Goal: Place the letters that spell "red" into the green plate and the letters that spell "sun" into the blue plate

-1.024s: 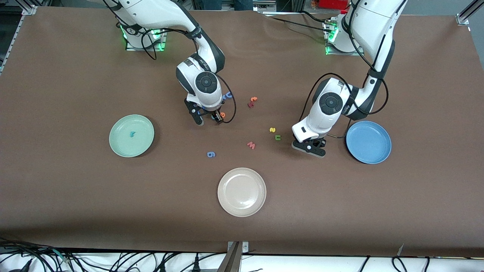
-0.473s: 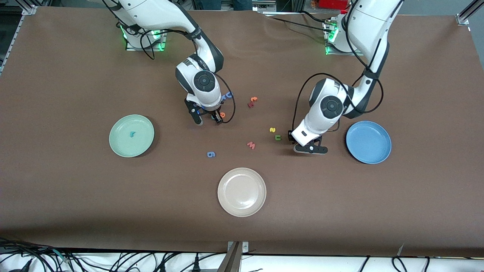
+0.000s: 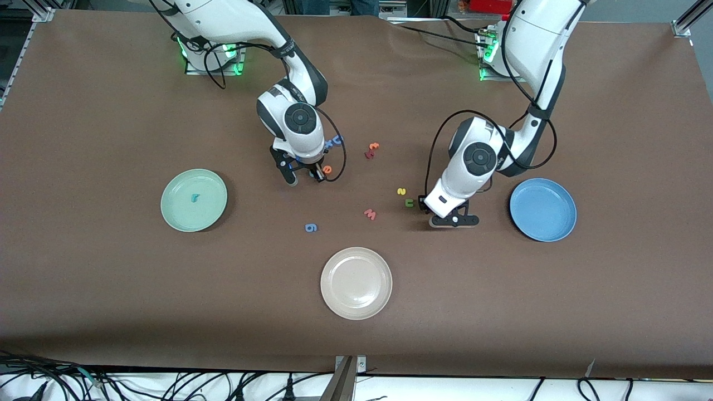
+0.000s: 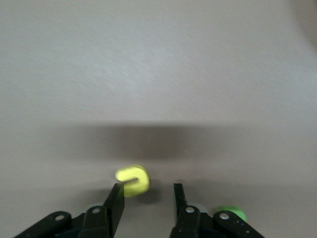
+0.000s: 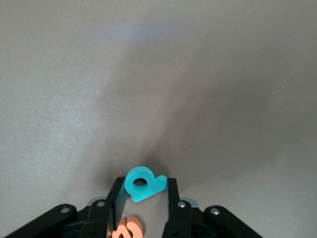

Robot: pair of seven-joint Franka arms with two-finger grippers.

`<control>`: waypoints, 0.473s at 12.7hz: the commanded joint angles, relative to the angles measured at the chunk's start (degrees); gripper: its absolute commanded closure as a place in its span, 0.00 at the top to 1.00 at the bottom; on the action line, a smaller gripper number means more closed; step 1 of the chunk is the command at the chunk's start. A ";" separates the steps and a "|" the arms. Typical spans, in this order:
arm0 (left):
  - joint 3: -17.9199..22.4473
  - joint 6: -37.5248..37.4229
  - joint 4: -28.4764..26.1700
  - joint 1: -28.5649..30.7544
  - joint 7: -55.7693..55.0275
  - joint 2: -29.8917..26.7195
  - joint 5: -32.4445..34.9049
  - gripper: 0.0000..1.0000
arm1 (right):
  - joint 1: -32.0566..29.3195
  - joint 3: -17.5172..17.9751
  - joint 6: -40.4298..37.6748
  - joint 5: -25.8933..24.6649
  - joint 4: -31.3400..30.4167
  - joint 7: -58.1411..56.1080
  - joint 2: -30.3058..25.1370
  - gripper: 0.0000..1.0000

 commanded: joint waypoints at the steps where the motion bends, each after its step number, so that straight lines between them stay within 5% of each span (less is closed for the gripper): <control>1: 1.68 -0.60 1.28 -0.37 0.58 0.68 -0.88 0.72 | 0.42 -2.17 -0.37 -1.06 -0.37 -3.92 -1.72 0.21; 6: 1.69 -0.60 1.37 -0.37 -0.30 1.55 -1.40 0.70 | 0.42 -9.28 -15.12 -1.06 1.39 -25.34 -7.26 0.21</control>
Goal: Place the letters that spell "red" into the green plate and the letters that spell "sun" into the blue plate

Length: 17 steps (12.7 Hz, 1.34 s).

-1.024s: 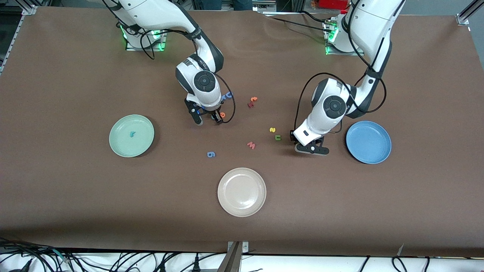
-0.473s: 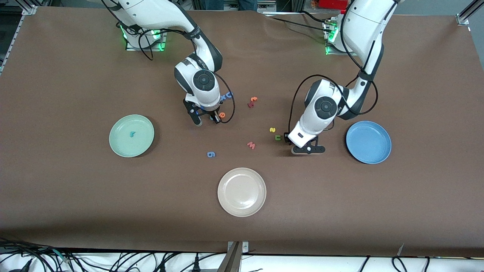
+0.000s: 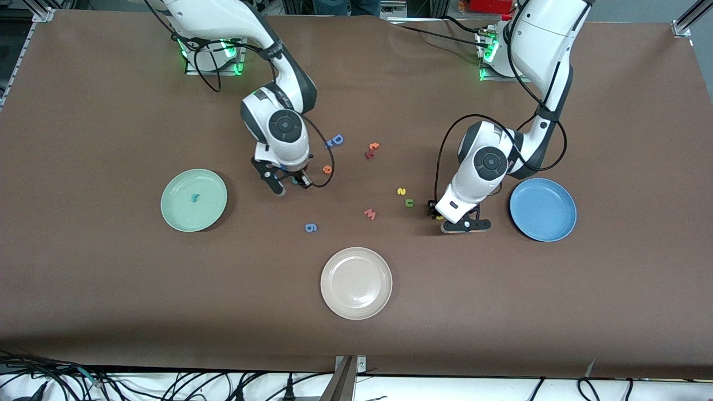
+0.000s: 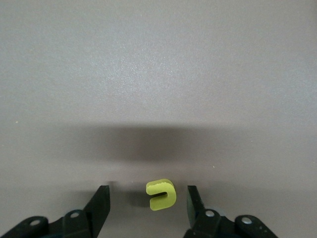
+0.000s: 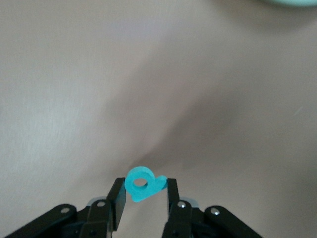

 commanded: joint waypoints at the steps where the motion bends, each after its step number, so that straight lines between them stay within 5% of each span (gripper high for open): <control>1: 0.30 -0.50 1.36 -0.41 -0.24 1.71 -1.49 0.68 | 0.36 -4.74 -5.83 -0.41 -0.40 -10.98 -3.18 0.21; 8: 0.30 -0.32 1.36 -0.59 -0.15 2.25 -1.40 0.51 | -0.43 -16.88 -11.30 0.29 -1.11 -38.14 -2.57 0.21; 13: 0.30 -0.23 1.36 -0.85 0.73 2.77 -0.88 0.28 | -6.23 -16.98 -4.09 0.47 -1.98 -47.39 1.56 0.22; 14: 0.30 -0.23 1.36 -0.85 0.82 2.86 -0.79 0.21 | -6.41 -16.98 -4.44 0.47 -1.98 -47.40 1.91 0.39; 15: 0.30 -0.23 1.36 -0.85 2.47 2.86 -0.87 0.15 | -6.41 -16.89 -4.62 0.56 -1.90 -47.31 1.83 0.70; 17: 1.35 -0.32 1.45 -0.68 8.08 2.60 -1.05 0.08 | -6.32 -16.63 -6.37 0.82 -1.64 -46.96 1.30 0.79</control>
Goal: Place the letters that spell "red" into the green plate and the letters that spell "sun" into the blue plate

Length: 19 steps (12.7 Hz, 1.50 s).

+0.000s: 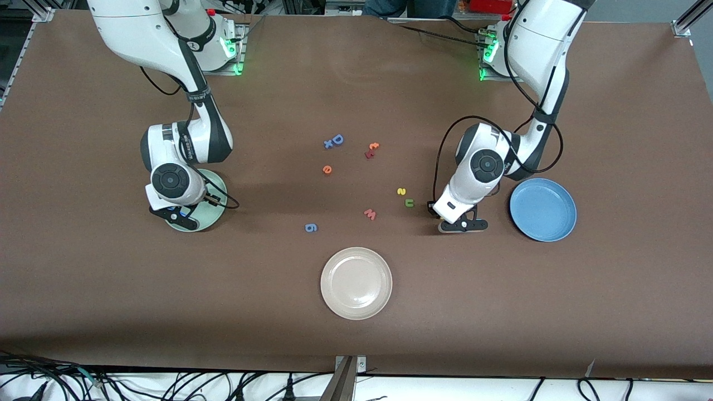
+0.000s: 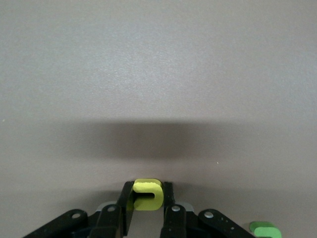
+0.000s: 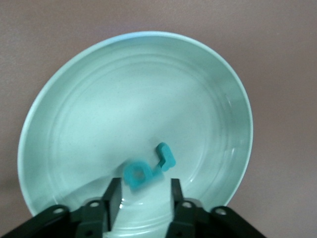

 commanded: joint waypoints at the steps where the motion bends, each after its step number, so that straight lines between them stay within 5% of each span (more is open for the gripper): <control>1: 1.88 -0.22 1.10 -0.38 7.93 1.18 -1.32 0.07 | 0.25 0.51 -2.20 1.54 -0.25 -0.36 -1.92 0.79; 5: 5.48 -5.47 1.80 1.02 19.18 -2.94 -1.41 0.07 | 1.74 3.31 -6.15 8.74 0.01 5.58 -4.29 0.79; 11: 9.79 -14.19 1.81 8.04 42.21 -8.66 -1.58 0.10 | 2.36 21.32 3.22 8.49 0.10 41.28 -3.69 0.78; 19: 11.02 -15.25 -4.43 13.06 48.92 -7.53 -0.97 0.18 | 10.53 21.69 16.78 8.32 1.50 41.66 1.58 0.71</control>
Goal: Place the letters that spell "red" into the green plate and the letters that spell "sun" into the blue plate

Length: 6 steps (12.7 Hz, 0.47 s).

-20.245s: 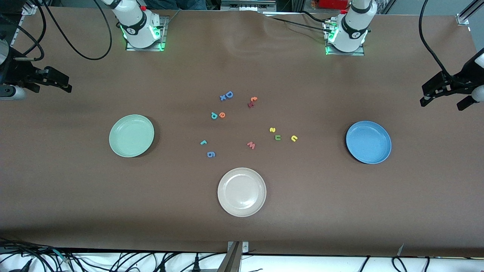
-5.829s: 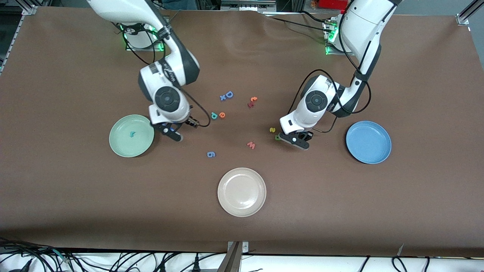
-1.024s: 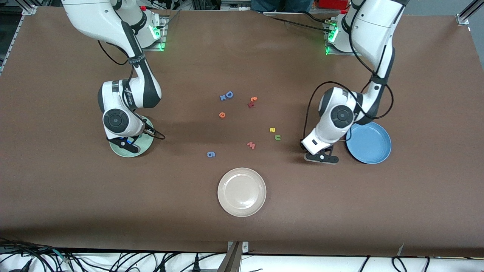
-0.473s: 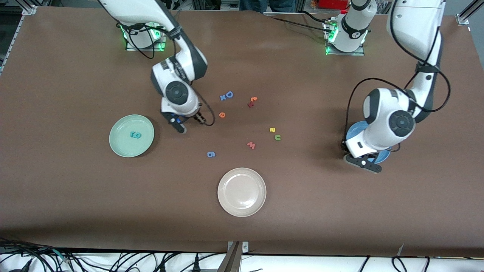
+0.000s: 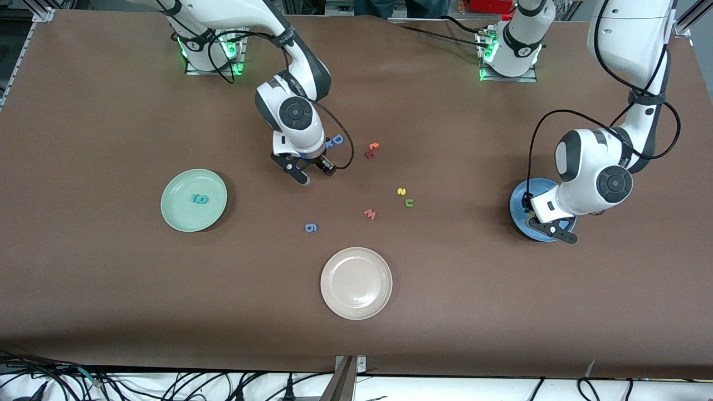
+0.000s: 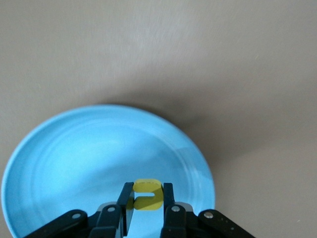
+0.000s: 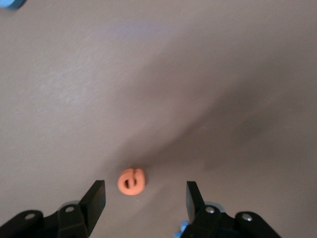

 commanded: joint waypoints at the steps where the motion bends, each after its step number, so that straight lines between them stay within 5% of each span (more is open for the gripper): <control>1: 0.11 0.59 -0.73 0.23 1.91 0.75 -0.96 0.23 | 0.83 -0.16 1.65 -0.09 1.49 0.11 2.07 0.65; 3: 0.11 2.25 -0.64 0.23 1.82 1.55 -0.96 0.62 | 1.53 -0.25 2.09 -0.35 2.02 0.19 3.12 0.64; 4: 0.11 2.35 -0.46 0.23 1.38 1.29 -0.96 0.92 | 1.62 -0.25 2.53 -0.44 2.37 0.19 3.65 0.61; 6: -0.07 2.17 0.24 -0.47 0.94 0.41 -0.96 1.00 | 2.15 -0.25 2.80 -0.44 2.55 0.28 4.27 0.58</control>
